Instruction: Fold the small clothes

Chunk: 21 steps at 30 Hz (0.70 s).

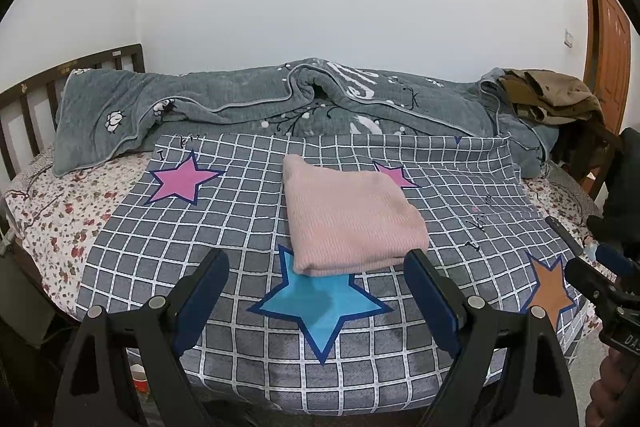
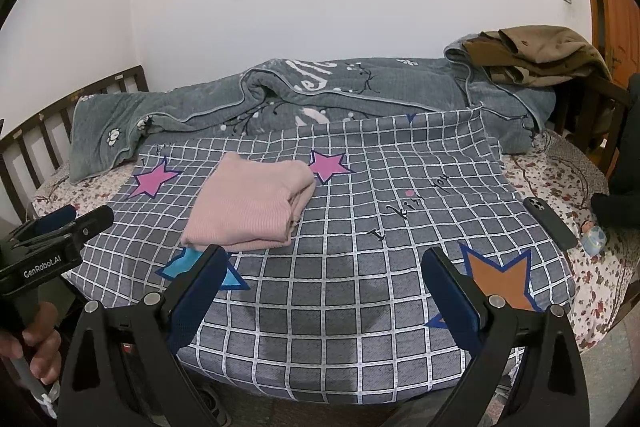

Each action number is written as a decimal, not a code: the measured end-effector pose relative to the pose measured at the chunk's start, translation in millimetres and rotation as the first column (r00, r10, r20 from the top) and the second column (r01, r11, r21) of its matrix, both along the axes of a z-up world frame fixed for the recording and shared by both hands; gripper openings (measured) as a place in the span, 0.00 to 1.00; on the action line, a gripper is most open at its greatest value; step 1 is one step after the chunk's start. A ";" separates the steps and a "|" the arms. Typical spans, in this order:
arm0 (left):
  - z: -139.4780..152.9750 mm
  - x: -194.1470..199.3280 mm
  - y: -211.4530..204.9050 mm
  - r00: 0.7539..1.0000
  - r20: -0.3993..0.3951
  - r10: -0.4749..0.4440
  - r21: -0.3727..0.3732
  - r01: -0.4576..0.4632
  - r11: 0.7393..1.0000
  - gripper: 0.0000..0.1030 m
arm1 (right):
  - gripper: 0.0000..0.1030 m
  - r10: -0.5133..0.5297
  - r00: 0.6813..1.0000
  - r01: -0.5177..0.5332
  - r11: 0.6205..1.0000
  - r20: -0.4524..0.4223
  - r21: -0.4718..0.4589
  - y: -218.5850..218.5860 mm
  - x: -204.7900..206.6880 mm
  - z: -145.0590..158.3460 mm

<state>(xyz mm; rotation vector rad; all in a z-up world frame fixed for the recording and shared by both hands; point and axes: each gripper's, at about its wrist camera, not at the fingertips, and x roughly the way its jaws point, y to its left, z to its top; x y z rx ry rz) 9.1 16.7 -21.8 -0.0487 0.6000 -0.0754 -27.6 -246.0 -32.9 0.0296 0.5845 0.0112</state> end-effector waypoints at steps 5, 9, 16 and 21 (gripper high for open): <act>0.9 -0.4 -0.9 1.000 0.001 -0.001 -0.001 0.001 1.000 0.86 | 0.94 0.002 1.000 -0.003 1.000 0.002 0.001 0.5 -1.3 1.9; 1.8 -0.8 -1.1 1.000 0.001 -0.002 0.001 0.002 1.000 0.86 | 0.94 0.003 1.000 -0.003 1.000 0.006 0.001 0.9 -1.5 2.7; 4.4 -0.9 -1.7 1.000 0.007 -0.001 -0.002 0.001 1.000 0.86 | 0.94 0.008 1.000 -0.008 1.000 0.006 0.000 3.5 -2.6 4.2; 4.9 -0.9 -1.4 1.000 0.008 -0.002 -0.002 0.002 1.000 0.86 | 0.94 0.008 1.000 -0.008 1.000 0.010 -0.002 5.0 -2.9 6.1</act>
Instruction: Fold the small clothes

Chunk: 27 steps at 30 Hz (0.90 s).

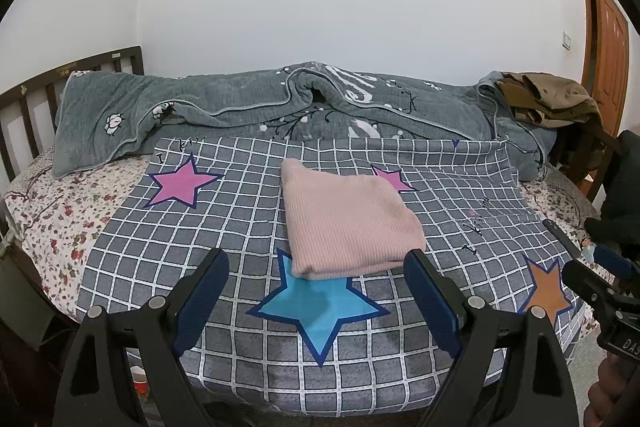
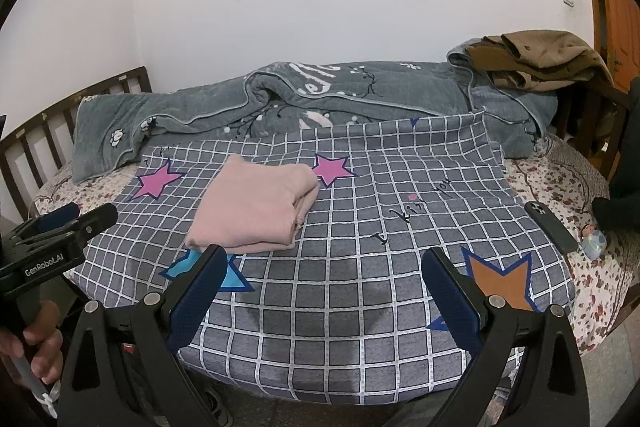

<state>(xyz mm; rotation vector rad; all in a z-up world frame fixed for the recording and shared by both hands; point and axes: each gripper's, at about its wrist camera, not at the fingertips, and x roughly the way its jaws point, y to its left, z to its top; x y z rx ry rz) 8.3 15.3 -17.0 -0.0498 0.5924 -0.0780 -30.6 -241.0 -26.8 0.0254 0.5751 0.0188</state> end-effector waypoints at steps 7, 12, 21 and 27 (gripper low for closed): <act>4.4 1.1 -3.4 1.000 0.007 0.005 0.016 -0.005 1.000 0.86 | 0.94 0.000 1.000 0.000 1.000 0.001 -0.003 -0.2 -0.8 0.3; 4.8 1.5 -3.7 1.000 0.007 0.005 0.014 -0.005 1.000 0.86 | 0.94 0.001 1.000 -0.001 1.000 -0.001 -0.004 0.1 -0.9 0.7; 4.7 1.3 -4.1 1.000 0.017 0.008 0.026 -0.009 1.000 0.86 | 0.94 0.000 1.000 0.000 1.000 -0.001 -0.002 0.6 -0.2 1.0; 4.9 0.8 -3.3 1.000 0.019 0.008 0.025 -0.008 1.000 0.86 | 0.94 0.000 1.000 0.000 1.000 0.000 -0.003 1.5 -0.1 0.9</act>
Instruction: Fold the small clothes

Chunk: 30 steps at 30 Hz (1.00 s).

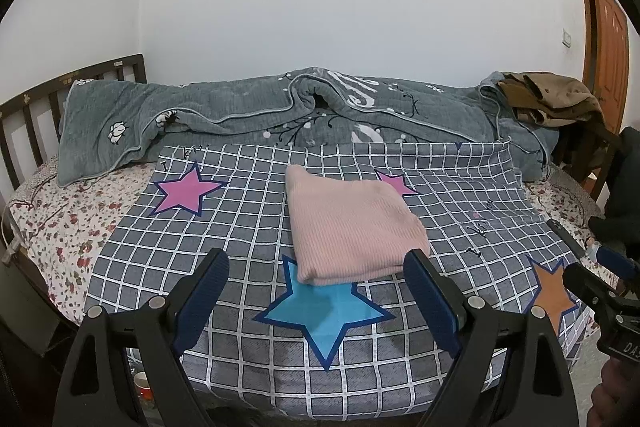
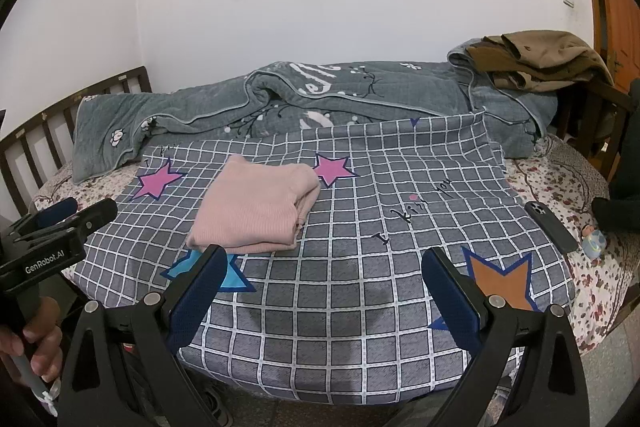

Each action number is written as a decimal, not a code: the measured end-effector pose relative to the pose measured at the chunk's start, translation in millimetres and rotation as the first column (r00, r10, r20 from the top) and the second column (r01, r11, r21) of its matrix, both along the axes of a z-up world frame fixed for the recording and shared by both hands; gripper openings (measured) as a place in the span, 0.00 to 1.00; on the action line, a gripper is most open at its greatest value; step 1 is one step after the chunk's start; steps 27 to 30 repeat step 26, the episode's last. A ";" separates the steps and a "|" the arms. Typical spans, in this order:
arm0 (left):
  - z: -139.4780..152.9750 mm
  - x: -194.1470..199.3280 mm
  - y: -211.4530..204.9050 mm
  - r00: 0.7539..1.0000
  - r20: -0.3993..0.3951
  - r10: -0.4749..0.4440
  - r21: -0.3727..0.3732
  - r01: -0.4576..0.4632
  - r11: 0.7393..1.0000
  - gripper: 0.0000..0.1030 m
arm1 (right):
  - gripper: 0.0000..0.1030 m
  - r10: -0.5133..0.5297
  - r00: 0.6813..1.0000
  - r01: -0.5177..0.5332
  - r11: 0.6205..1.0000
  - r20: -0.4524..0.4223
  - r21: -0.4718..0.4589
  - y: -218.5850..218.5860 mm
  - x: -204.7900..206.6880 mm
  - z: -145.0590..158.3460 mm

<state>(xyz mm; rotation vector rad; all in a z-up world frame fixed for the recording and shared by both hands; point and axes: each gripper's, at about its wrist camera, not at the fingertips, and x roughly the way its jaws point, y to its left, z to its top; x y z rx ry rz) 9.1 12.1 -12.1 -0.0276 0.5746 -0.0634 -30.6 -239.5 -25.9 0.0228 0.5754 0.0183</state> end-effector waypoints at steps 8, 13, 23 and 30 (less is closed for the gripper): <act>0.9 -1.4 0.0 1.000 0.003 0.003 0.005 -0.003 1.000 0.86 | 0.94 0.006 1.000 -0.006 1.000 0.002 -0.001 -1.1 -0.4 0.7; 4.7 -2.5 0.6 1.000 0.011 0.002 0.006 -0.002 1.000 0.86 | 0.94 0.005 1.000 -0.005 1.000 0.000 0.000 -0.8 -0.8 0.5; 3.3 -0.3 4.2 1.000 0.010 0.011 0.002 -0.011 1.000 0.86 | 0.94 0.024 1.000 -0.024 1.000 0.001 0.000 3.0 1.3 -0.7; 2.5 -1.2 5.3 1.000 0.016 0.000 0.004 0.000 1.000 0.86 | 0.94 0.028 1.000 -0.028 1.000 -0.001 -0.005 4.0 2.2 -2.1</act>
